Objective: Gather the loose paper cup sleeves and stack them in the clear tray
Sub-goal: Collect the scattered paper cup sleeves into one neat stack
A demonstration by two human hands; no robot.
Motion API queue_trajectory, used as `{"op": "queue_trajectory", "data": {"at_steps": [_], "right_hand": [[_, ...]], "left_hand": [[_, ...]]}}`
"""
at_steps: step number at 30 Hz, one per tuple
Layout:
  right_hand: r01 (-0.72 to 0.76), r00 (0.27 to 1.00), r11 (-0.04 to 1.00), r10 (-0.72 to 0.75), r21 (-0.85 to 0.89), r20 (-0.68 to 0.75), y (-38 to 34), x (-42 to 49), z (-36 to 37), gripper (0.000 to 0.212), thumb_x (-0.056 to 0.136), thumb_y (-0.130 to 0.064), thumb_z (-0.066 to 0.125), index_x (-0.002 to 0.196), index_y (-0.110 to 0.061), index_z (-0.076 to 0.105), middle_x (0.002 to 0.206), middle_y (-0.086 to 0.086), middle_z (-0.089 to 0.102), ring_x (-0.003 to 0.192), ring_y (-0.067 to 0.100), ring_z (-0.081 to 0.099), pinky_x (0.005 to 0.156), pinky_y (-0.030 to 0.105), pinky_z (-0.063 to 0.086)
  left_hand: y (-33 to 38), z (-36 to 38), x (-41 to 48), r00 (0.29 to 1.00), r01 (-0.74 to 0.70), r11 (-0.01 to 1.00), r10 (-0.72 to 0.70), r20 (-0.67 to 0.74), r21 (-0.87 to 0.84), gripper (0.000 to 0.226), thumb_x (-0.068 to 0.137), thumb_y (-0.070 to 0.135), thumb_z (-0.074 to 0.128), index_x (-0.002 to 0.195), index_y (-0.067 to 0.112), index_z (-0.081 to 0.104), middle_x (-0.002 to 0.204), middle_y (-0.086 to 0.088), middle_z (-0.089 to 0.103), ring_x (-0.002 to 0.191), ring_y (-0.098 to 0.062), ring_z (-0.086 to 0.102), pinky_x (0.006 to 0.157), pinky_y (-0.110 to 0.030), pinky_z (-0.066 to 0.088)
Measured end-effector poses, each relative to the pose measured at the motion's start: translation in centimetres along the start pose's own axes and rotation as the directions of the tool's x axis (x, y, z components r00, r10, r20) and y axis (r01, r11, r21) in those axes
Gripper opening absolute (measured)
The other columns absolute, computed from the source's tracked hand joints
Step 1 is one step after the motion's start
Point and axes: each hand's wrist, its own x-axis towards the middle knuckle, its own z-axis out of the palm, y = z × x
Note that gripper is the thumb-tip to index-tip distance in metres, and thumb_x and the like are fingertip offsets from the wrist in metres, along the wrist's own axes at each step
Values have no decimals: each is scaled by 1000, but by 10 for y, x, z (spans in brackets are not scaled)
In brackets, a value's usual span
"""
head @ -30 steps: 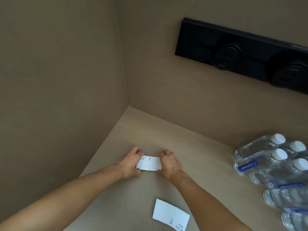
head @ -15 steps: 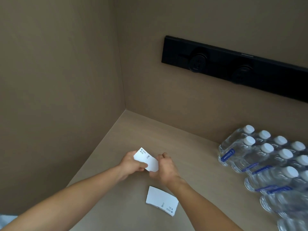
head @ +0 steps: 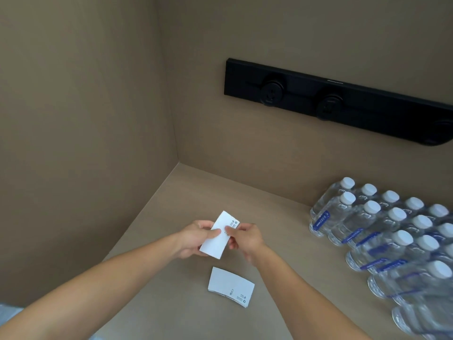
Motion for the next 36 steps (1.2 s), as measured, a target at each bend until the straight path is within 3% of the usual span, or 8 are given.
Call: {"op": "queue_trajectory", "data": {"at_steps": [3, 7, 12, 18, 23, 28, 31, 36], "right_hand": [[-42, 999, 986, 43, 161, -8, -4, 2, -12, 10, 88, -5, 68, 85, -1, 60, 63, 11, 58, 49, 18, 50, 47, 27, 46], [-83, 996, 986, 78, 145, 43, -5, 5, -27, 9, 86, -4, 70, 89, 1, 63, 68, 11, 61, 51, 17, 53, 49, 28, 48], [-131, 978, 990, 119, 60, 174, 0, 2, -39, 11, 82, -3, 75, 87, 2, 66, 65, 10, 64, 51, 17, 58, 48, 27, 50], [-203, 957, 977, 185, 62, 223, 18, -7, -43, 17, 82, -1, 75, 95, 8, 69, 76, 16, 70, 60, 19, 67, 58, 26, 59], [-240, 967, 932, 203, 273, 156, 34, -11, -47, 21, 83, 1, 73, 101, 11, 67, 77, 17, 70, 61, 19, 68, 57, 24, 59], [-269, 963, 916, 252, 296, 95, 51, -20, -58, 19, 87, -3, 70, 102, 8, 67, 81, 20, 70, 67, 23, 68, 59, 28, 60], [-259, 965, 915, 260, 310, 39, 61, -31, -63, 18, 89, -8, 69, 102, 6, 67, 81, 19, 70, 65, 23, 68, 58, 28, 60], [-139, 973, 959, 179, 246, -149, 77, -46, -71, 41, 83, 6, 71, 118, -9, 57, 88, 20, 70, 56, 22, 65, 60, 29, 60]], "left_hand": [[5, -1, -5, 998, 13, 994, -20, 63, 106, 24, 100, 30, 59, 121, 17, 60, 100, -10, 72, 80, -23, 69, 68, -35, 59], [7, 1, -2, 999, -39, 989, 43, -24, 143, 11, 99, 29, 61, 100, 18, 61, 77, -8, 71, 56, -19, 66, 47, -25, 52], [8, -7, 12, 949, -56, 994, 83, -303, 97, 13, 88, 18, 75, 87, 16, 63, 71, -6, 65, 52, -16, 56, 44, -21, 46], [6, -14, 18, 923, -102, 985, 42, -383, -138, 18, 77, -5, 80, 83, 3, 65, 85, -16, 68, 66, -20, 63, 53, -18, 58], [-1, -3, 18, 950, -75, 996, 84, -300, 39, 14, 83, 7, 79, 87, 7, 66, 87, -14, 73, 66, -21, 68, 52, -21, 56], [-8, 10, 21, 993, -46, 995, 55, -106, 88, 19, 88, 2, 73, 106, -1, 67, 101, -18, 74, 75, -21, 74, 63, -22, 62], [-17, 19, 23, 998, -24, 992, 32, -62, 123, 13, 90, 6, 72, 101, 6, 66, 98, -12, 74, 71, -19, 75, 62, -22, 62], [-36, 35, 29, 999, -2, 982, 8, -32, 186, 24, 88, 4, 74, 110, 5, 64, 95, -14, 75, 64, -18, 75, 64, -26, 63]]}}
